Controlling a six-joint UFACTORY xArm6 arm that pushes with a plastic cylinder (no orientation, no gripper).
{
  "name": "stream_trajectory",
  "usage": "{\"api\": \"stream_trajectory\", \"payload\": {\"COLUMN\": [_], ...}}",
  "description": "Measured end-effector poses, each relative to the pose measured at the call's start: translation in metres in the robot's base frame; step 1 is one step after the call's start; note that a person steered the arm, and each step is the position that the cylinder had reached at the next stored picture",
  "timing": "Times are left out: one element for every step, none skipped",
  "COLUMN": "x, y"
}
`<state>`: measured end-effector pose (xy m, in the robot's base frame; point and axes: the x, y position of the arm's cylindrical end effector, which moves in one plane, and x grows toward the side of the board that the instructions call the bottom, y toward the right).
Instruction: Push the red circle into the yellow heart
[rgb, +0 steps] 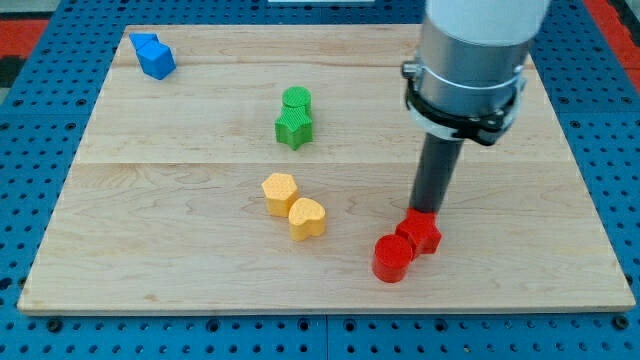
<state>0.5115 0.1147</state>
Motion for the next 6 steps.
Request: {"api": "stream_trajectory", "payload": {"x": [0.007, 0.035, 0.061, 0.081, 0.061, 0.048], "y": [0.027, 0.04, 0.025, -0.036, -0.071, -0.061]}}
